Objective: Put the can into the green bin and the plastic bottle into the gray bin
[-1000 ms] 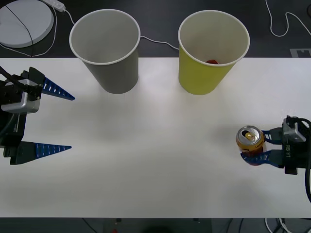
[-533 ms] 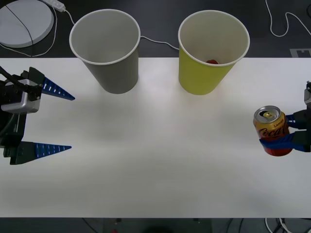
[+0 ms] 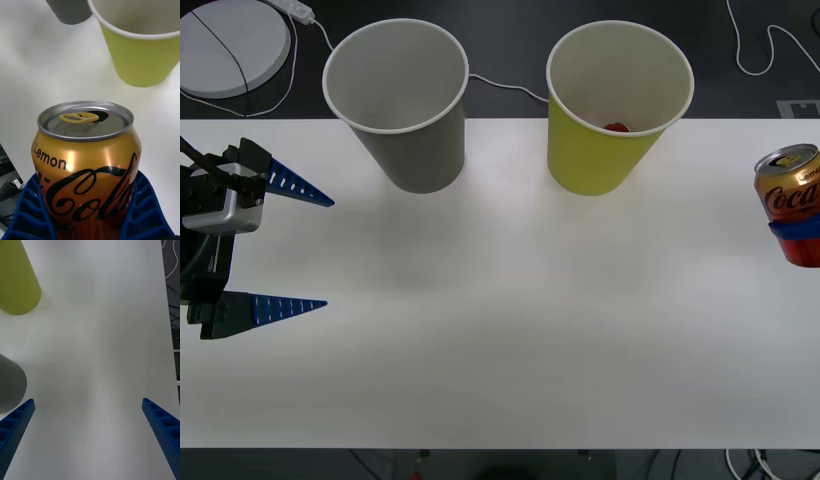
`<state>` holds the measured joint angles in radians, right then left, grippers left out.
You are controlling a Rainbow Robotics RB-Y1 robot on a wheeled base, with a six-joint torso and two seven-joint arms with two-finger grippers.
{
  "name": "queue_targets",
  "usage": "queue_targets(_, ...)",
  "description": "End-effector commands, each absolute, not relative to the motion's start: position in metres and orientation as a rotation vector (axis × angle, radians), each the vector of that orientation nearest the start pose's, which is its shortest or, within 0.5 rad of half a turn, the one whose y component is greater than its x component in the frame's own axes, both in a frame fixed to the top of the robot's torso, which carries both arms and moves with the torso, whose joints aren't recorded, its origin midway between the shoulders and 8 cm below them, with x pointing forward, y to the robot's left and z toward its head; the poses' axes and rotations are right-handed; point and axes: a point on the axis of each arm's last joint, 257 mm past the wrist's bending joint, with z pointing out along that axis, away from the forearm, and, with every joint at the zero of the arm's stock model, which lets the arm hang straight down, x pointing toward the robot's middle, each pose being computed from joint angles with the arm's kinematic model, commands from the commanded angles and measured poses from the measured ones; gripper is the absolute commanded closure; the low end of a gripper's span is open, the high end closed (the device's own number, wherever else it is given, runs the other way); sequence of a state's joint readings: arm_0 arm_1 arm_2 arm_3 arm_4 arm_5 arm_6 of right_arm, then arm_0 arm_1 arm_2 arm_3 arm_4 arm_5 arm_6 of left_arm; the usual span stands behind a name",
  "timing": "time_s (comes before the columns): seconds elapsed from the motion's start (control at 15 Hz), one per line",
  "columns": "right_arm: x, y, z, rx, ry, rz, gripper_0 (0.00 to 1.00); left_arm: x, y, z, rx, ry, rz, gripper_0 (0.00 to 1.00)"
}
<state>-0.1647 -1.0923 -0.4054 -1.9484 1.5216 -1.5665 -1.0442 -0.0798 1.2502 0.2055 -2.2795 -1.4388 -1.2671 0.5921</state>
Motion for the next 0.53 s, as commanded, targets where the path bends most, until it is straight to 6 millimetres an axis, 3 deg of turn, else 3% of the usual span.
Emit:
queue_targets(0.07,0.412,-0.311,-0.031,-1.02,2.161,0.236,1.0,0.34,0.209,-0.085,1.794,1.59,-0.131,0.0)
queue_targets(0.53,0.446,-0.278,0.008,-1.082,2.127,0.072,1.0,0.34,0.209,-0.085,1.794,1.59,-0.131,0.0)
